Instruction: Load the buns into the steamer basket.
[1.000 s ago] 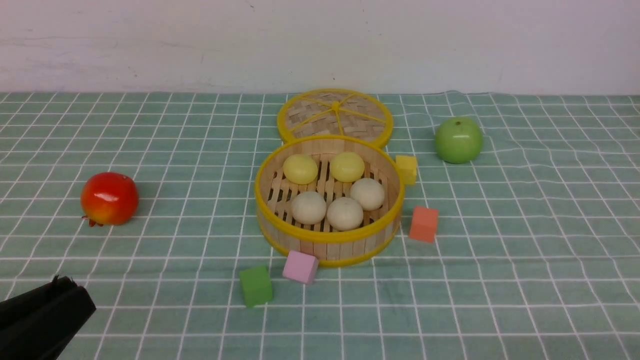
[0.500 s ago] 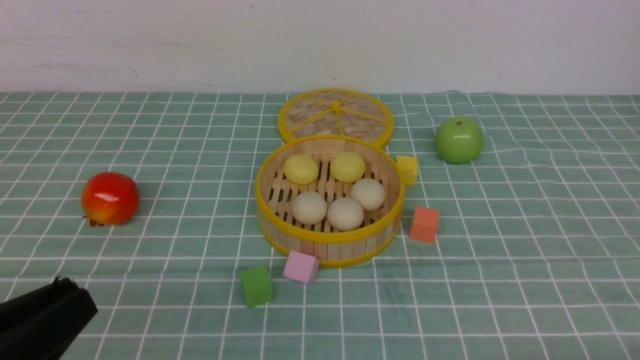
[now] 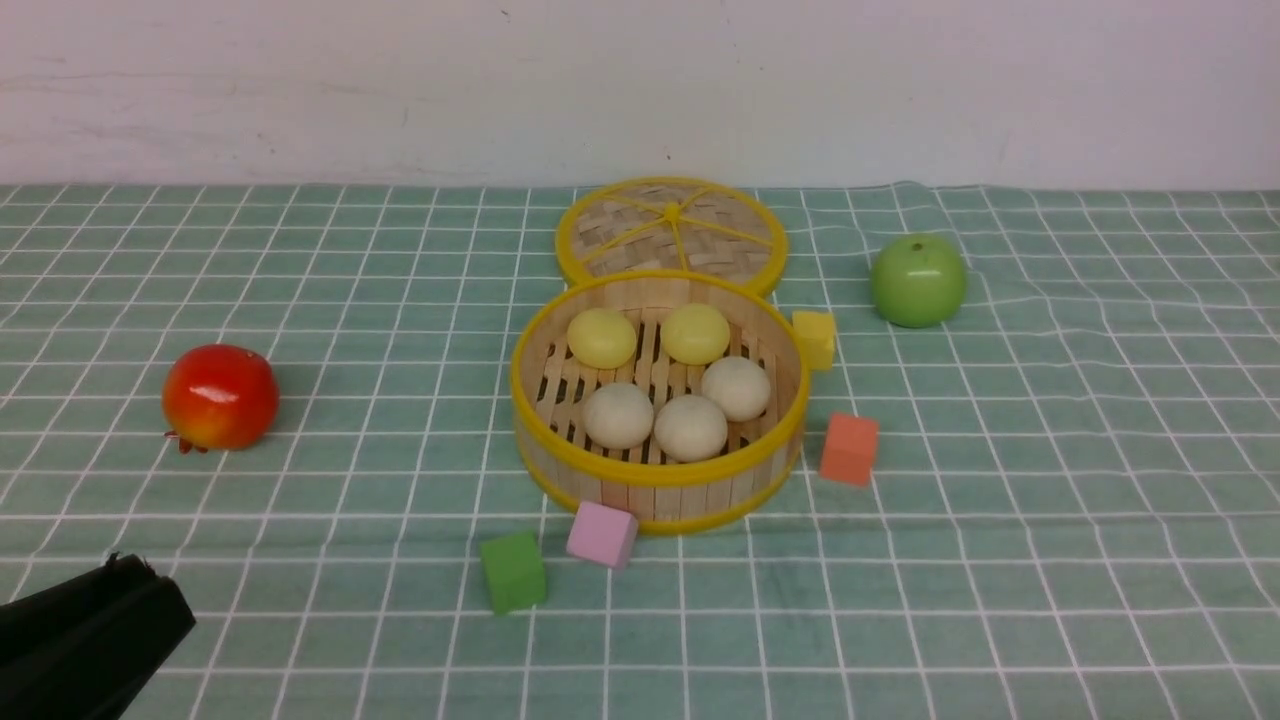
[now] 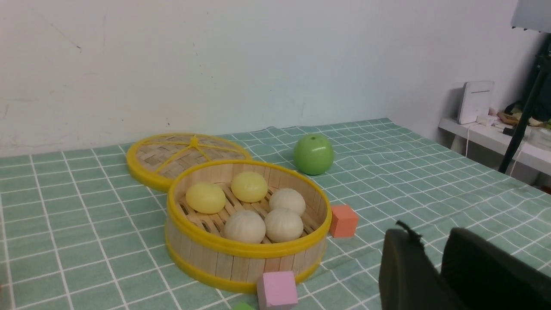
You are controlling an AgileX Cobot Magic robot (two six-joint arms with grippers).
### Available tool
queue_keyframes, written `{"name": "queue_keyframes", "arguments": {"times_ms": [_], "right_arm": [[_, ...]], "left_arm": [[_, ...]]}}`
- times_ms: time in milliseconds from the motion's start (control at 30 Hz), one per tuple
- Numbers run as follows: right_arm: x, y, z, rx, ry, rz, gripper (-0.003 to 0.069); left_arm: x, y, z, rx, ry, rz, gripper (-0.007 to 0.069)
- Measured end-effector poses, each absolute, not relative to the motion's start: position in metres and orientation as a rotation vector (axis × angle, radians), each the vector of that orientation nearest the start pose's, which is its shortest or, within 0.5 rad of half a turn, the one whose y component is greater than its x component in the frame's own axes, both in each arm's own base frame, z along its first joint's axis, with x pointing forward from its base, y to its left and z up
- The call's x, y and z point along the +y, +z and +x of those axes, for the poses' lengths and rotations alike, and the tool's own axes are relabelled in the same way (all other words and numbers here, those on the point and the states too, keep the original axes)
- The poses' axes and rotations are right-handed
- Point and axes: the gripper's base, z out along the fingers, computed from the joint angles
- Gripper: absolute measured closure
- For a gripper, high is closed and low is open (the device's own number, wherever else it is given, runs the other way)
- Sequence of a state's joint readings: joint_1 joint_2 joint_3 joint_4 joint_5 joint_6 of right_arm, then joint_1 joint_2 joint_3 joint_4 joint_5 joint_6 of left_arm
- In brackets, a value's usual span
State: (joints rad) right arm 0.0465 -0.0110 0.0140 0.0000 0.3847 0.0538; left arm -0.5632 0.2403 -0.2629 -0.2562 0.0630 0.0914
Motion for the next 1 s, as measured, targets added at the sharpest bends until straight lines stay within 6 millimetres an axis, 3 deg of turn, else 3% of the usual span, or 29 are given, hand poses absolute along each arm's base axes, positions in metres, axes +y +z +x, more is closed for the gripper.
{"name": "queue_keyframes", "arguments": {"times_ms": [267, 400, 467, 633, 1000], "right_arm": [[0.002, 0.174, 0.052, 1.872, 0.067, 0.009, 0.0648], [0.003, 0.174, 0.052, 1.872, 0.074, 0.015, 0.0648], [0.003, 0.174, 0.052, 1.872, 0.075, 0.015, 0.0647], [0.002, 0.174, 0.052, 1.872, 0.072, 0.013, 0.0645], [0.002, 0.175, 0.052, 1.871, 0.067, 0.010, 0.0631]], "left_arm": [[-0.024, 0.267, 0.061, 1.473, -0.465, 0.125, 0.0504], [-0.012, 0.240, 0.056, 1.510, -0.327, 0.012, 0.0574], [-0.008, 0.204, 0.056, 1.606, -0.274, -0.072, 0.0638], [-0.008, 0.171, 0.053, 1.865, -0.268, -0.131, 0.0638], [-0.007, 0.169, 0.052, 1.887, -0.262, -0.135, 0.0638]]}}
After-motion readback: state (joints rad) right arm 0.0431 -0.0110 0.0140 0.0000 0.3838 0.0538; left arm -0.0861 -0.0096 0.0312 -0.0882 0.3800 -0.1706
